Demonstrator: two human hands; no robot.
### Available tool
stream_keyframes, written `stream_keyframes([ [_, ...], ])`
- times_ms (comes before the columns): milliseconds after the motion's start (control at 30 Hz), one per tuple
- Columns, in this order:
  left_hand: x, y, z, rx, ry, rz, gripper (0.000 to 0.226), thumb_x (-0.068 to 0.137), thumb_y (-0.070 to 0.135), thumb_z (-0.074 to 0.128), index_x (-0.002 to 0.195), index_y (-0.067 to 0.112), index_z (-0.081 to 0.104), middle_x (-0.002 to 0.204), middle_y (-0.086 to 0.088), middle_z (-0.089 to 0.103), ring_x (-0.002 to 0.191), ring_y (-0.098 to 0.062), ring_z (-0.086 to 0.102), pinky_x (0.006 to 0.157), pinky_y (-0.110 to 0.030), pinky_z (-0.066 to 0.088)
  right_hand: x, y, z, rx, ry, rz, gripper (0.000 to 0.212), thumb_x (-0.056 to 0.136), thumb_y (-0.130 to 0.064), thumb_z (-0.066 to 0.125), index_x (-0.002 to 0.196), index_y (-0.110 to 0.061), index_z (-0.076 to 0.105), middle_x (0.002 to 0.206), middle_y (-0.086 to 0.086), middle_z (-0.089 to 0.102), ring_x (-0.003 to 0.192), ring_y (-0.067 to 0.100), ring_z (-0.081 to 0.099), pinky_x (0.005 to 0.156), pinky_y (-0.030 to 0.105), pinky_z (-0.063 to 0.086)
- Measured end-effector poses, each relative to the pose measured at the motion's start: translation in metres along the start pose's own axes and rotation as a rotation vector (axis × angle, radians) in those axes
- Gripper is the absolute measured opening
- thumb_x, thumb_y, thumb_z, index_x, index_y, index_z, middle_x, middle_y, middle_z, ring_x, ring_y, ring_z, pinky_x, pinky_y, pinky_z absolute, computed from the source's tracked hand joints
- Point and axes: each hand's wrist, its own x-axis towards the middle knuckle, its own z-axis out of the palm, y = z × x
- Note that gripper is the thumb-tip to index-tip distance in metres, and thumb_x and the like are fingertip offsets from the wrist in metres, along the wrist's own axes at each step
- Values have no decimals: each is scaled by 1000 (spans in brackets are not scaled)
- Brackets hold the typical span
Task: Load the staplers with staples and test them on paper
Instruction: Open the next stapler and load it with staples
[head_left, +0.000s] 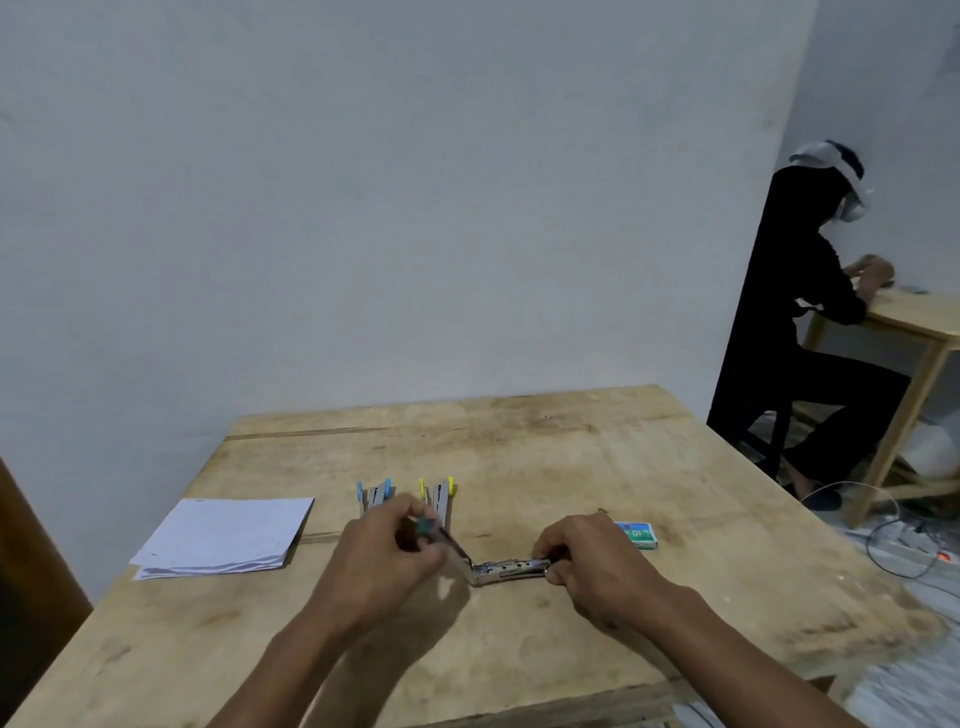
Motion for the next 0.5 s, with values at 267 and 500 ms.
stream_keyframes([
  [267, 4, 18, 57, 168, -19, 196, 17, 78, 16, 56, 76, 30, 66, 58, 8, 57, 65, -6, 59, 50, -11, 32, -4, 7, 6, 258, 62, 58, 75, 83, -2, 65, 147, -26, 34, 92, -4, 65, 73, 2, 58, 64, 12, 46],
  [500, 13, 26, 61, 406, -16, 251, 19, 86, 28, 57, 96, 31, 73, 88, 11, 62, 82, -10, 59, 62, -24, 38, -7, 7, 2, 267, 73, 60, 77, 86, -4, 66, 150, -26, 29, 98, -6, 59, 82, 4, 56, 81, 19, 50],
])
